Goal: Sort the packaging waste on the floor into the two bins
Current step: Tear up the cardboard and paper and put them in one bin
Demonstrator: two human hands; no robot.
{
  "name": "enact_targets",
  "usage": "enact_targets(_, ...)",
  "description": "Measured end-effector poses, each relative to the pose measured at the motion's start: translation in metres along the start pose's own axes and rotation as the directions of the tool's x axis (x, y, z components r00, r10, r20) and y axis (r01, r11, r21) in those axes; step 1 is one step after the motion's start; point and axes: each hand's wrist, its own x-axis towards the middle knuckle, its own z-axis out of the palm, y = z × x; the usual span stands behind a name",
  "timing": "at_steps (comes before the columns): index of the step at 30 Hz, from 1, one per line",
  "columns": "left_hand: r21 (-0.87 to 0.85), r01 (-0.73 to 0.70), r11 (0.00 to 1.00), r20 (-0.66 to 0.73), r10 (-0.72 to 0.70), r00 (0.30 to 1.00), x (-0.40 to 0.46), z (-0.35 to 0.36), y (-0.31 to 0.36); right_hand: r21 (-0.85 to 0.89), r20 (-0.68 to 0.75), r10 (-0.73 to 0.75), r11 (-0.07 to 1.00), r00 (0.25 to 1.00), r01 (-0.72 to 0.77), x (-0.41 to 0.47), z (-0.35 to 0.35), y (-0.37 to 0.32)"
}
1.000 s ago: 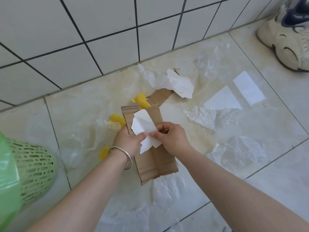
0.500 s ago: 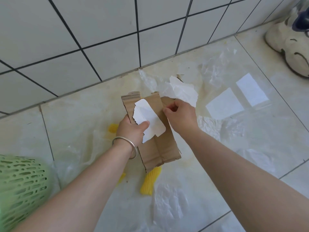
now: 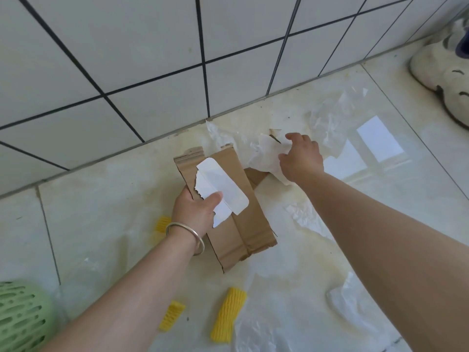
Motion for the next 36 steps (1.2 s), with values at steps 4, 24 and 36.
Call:
enact_targets(4, 0.012, 0.020, 1.000, 0.013, -0.020, 1.000, 0.007, -0.001, -0.004, -0.060, 0.028, 0.056, 0.997, 0.998, -0.054, 0.005, 0.007, -0.006)
enact_targets(24, -0.104, -0.007, 0.995, -0.040, 0.003, 0.999, -0.009, -0.028, -0.004, 0.459, 0.104, 0.149, 0.870, 0.983, -0.180, -0.027, -0.016, 0.005)
enact_targets(36, -0.138, -0.036, 0.990, -0.106, 0.022, 0.994, -0.053, -0.050, -0.005, 0.716, 0.550, 0.373, 0.250, 0.747, -0.652, -0.062, -0.048, 0.015)
